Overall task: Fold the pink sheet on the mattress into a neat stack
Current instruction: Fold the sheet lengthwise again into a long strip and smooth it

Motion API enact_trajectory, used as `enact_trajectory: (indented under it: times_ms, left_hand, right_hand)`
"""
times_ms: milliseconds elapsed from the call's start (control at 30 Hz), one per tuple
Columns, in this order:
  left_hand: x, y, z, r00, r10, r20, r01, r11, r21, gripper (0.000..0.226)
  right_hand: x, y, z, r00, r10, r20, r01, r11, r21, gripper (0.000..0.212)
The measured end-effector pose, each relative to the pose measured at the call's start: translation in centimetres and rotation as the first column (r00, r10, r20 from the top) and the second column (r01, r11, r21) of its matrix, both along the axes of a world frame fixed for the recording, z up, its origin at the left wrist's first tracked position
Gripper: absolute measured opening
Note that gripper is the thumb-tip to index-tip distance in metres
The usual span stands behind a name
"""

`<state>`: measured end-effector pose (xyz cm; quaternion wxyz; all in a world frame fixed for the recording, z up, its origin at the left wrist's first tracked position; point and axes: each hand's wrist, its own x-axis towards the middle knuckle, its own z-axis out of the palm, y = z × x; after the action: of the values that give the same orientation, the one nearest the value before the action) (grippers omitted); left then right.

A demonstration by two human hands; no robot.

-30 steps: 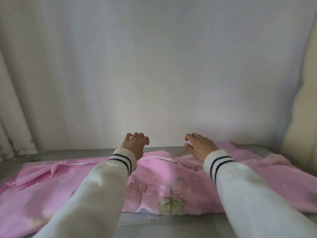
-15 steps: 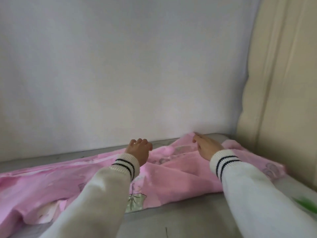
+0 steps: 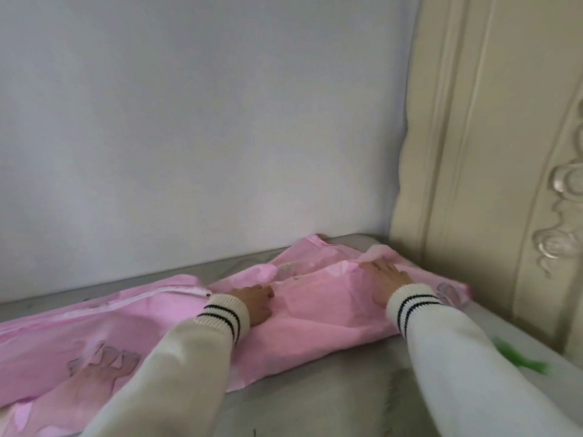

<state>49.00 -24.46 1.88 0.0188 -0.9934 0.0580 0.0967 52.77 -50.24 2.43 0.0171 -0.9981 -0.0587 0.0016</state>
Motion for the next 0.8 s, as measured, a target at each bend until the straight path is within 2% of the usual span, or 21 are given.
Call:
enact_trajectory:
  times_ms: [133, 233, 333, 500, 633, 700, 800]
  left_hand:
    - [-0.2, 0.0, 0.0, 0.999, 0.026, -0.038, -0.026, 1.000, -0.013, 0.043]
    - [-0.4, 0.0, 0.3, 1.000, 0.003, -0.031, -0.002, 1.000, 0.015, 0.038]
    - [-0.5, 0.1, 0.5, 1.000, -0.003, -0.024, 0.004, 0.999, 0.032, 0.036]
    - [-0.8, 0.5, 0.1, 0.999, 0.050, 0.003, -0.050, 0.998, 0.027, 0.054]
    - [-1.0, 0.8, -0.1, 0.995, 0.099, -0.026, -0.100, 0.995, -0.003, 0.067]
    - [-1.2, 0.7, 0.2, 0.993, 0.111, -0.034, -0.110, 0.994, 0.029, 0.063]
    - [-1.6, 0.1, 0.8, 0.998, 0.055, 0.005, -0.055, 0.994, 0.099, 0.043]
  right_hand:
    - [-0.2, -0.6, -0.9, 1.000, -0.008, 0.017, 0.009, 0.999, -0.052, 0.077]
    - [-0.1, -0.4, -0.6, 0.997, -0.009, 0.080, 0.017, 0.995, -0.099, 0.069]
    - [0.1, -0.2, -0.3, 0.999, -0.024, 0.049, 0.029, 0.994, -0.106, 0.063]
    - [-1.0, -0.5, 0.3, 0.991, -0.066, -0.119, 0.043, 0.981, -0.191, 0.051]
    - [-1.6, -0.5, 0.4, 0.993, -0.053, -0.109, 0.031, 0.981, -0.192, 0.049]
    - [-1.6, -0.7, 0.8, 0.992, -0.042, -0.122, 0.019, 0.983, -0.180, 0.051]
    - [-1.6, -0.9, 1.7, 0.991, -0.066, -0.120, 0.049, 0.989, -0.140, 0.048]
